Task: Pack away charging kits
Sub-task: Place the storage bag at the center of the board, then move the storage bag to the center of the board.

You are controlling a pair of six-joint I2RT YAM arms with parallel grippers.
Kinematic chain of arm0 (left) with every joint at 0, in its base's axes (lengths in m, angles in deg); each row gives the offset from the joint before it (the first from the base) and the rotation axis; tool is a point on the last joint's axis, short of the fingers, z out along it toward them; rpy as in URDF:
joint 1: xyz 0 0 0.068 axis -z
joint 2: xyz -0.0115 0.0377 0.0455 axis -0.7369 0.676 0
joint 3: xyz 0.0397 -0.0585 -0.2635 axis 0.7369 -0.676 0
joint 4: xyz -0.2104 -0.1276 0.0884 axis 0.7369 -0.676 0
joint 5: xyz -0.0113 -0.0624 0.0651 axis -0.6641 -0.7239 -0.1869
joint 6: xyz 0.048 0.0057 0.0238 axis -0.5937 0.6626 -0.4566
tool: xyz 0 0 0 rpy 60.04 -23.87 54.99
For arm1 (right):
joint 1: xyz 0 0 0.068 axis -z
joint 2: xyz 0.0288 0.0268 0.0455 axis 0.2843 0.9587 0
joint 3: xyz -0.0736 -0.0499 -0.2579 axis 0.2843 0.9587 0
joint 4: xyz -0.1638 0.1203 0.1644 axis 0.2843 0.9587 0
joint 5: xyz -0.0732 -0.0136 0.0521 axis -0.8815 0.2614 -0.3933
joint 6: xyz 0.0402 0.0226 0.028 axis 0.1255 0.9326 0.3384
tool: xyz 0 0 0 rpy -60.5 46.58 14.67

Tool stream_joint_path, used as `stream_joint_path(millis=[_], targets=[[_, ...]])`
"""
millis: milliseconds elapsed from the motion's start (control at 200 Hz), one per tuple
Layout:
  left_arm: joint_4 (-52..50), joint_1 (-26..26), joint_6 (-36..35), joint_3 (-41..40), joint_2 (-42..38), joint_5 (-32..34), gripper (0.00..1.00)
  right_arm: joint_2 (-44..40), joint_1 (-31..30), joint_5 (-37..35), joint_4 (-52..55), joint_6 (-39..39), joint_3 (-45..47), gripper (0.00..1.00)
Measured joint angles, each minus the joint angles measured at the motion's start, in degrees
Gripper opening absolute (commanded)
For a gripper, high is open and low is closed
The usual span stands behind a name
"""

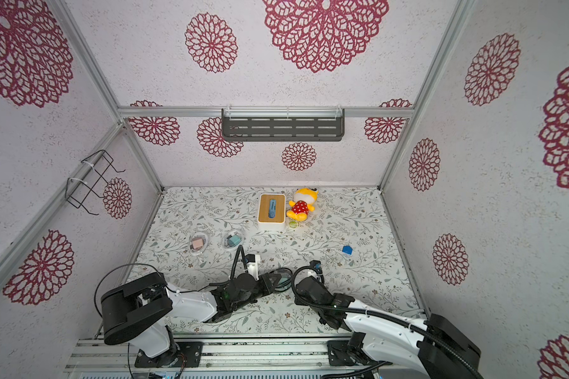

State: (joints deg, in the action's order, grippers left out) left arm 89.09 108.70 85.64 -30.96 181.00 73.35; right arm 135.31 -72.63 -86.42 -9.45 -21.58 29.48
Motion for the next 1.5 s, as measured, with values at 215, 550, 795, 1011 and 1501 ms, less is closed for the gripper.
stream_joint_path(millis=[215,550,795,1011,1501], targets=[[-3.85,0.26,-0.26,1.46,-1.46,0.79,0.00,7.19,-0.02,2.64,-3.58,-0.04,-0.63,0.26],[-20.85,0.74,-4.39,-0.92,-23.91,10.27,0.43,16.90,0.11,0.79,-5.57,-0.17,-7.02,0.30],[-44.35,0.59,-5.07,-1.18,-42.71,28.81,0.64,28.76,0.90,-0.94,-6.45,-1.53,-15.76,0.28],[-53.79,-1.22,-9.81,-3.69,-57.81,33.83,0.98,38.03,1.62,-1.97,-6.34,-3.21,-25.31,0.29],[-41.07,-15.02,-21.79,-17.07,-52.83,20.00,0.98,50.27,1.99,2.14,-8.76,-12.44,-39.41,0.26]])
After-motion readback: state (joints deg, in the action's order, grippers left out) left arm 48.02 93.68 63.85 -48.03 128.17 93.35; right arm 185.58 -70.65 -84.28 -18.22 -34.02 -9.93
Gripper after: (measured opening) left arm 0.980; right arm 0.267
